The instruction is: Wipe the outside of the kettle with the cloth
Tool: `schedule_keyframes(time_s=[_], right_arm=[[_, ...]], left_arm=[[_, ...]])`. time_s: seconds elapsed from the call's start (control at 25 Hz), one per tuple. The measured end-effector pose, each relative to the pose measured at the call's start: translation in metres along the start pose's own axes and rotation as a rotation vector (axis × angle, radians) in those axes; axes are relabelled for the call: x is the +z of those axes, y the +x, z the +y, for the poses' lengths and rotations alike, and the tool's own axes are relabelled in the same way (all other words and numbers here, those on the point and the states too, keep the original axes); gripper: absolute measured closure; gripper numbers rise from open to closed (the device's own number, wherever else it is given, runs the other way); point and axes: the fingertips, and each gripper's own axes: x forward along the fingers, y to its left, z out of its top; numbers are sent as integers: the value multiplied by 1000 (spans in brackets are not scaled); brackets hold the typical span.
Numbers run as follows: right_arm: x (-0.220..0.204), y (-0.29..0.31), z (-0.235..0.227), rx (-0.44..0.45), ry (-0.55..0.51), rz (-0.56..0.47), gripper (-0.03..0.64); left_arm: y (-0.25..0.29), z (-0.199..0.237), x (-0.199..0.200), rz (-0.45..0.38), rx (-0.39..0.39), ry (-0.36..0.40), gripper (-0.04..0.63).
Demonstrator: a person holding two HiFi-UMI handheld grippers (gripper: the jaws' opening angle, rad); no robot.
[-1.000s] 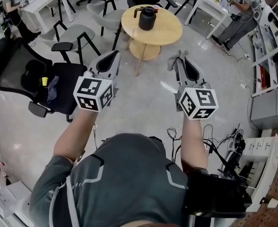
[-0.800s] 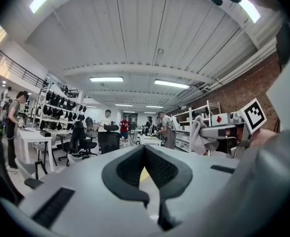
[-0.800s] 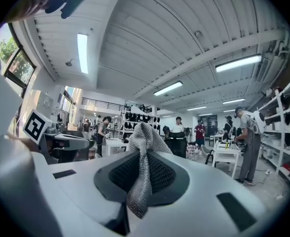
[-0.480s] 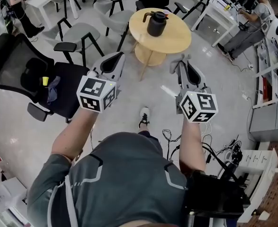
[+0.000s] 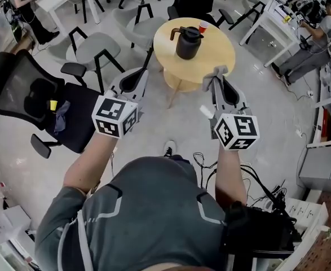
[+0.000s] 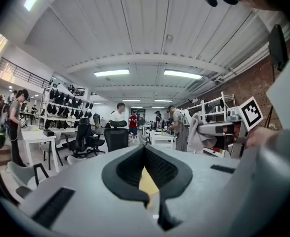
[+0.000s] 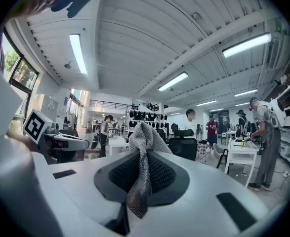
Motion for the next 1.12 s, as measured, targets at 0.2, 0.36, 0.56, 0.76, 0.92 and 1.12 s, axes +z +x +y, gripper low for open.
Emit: schedule_keyframes(time_s=[0.2, 0.36, 0.56, 0.76, 0.92, 1.12], right_arm=[[-13, 40, -60, 30, 21, 21, 565], [-21, 61, -103, 42, 35, 30, 565], [-25, 87, -141, 39, 38, 26, 565], [-29, 114, -154, 29, 41, 32, 565], [-31, 139, -156, -8, 44, 43, 565], [-32, 181, -150, -74, 51, 57, 566]], left_arm=[[79, -1, -5, 36, 14, -23, 586], [130, -7, -2, 39, 18, -18, 586], [178, -7, 3, 59, 4, 5, 586], [211, 4, -2, 65, -36, 2, 586], [234, 24, -5, 68, -81, -4, 586], [260, 67, -2, 55, -141, 2, 586]])
